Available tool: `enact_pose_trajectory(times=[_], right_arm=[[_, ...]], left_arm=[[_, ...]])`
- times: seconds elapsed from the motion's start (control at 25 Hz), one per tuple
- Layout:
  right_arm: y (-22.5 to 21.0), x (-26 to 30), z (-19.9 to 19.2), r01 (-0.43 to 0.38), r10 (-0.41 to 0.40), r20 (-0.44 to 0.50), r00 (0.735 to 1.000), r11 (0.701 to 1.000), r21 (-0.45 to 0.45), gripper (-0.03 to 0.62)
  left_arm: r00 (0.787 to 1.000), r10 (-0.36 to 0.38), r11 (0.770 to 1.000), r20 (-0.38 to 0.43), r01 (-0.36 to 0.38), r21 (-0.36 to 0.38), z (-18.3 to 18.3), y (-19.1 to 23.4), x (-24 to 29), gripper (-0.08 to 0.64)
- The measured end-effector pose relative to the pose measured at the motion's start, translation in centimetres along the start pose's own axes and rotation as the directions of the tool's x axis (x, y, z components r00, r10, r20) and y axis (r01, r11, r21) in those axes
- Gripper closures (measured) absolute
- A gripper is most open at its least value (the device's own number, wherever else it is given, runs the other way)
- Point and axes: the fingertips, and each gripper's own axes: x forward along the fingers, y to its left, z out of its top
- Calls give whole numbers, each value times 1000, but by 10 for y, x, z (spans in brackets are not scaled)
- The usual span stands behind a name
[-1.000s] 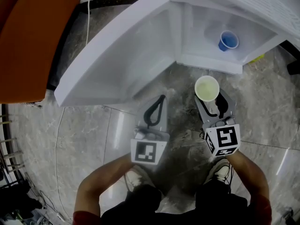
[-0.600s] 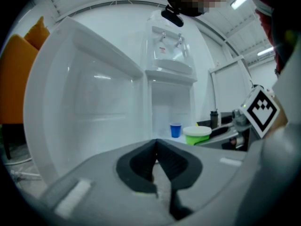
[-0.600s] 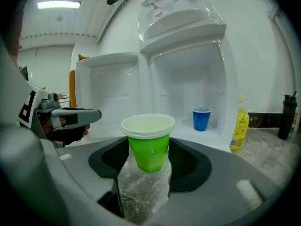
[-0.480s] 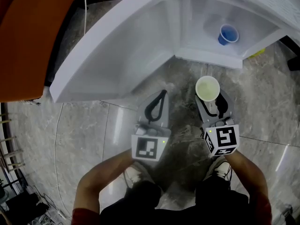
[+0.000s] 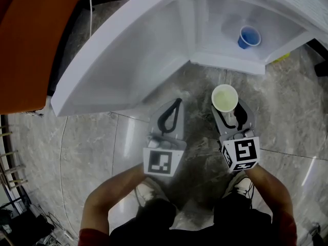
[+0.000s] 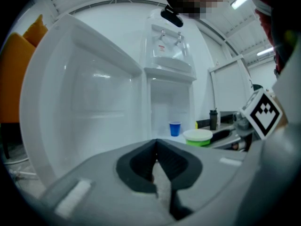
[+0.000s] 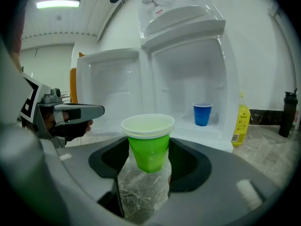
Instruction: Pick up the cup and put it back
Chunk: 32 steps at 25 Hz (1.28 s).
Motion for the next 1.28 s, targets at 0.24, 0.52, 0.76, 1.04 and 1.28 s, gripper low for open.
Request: enact_pose_trajectory(times=[0.24, 0.52, 0.76, 1.04, 1.28], right_arm=[[-3, 3, -5, 3, -3, -2, 1000, 1000, 5, 328], [-11, 12, -8, 10, -11, -7, 1000, 1000, -5, 328], [-23, 21, -6, 32, -32, -1, 999, 999, 3, 330], [-36, 31, -6, 53, -53, 0, 999, 999, 4, 330], [-44, 45, 7, 61, -60, 31, 998, 998, -9, 330]], left_arm=[[1000, -2, 1000, -11, 2, -5, -5, 0, 4, 558], [999, -10, 1000, -32, 10, -6, -14, -1, 11, 558], [999, -16, 1000, -48, 16, 7, -19, 1, 14, 559], [998, -22, 1000, -59, 22, 4, -25, 0, 19, 558], [998, -23, 1000, -65, 23, 5, -30, 2, 24, 558]])
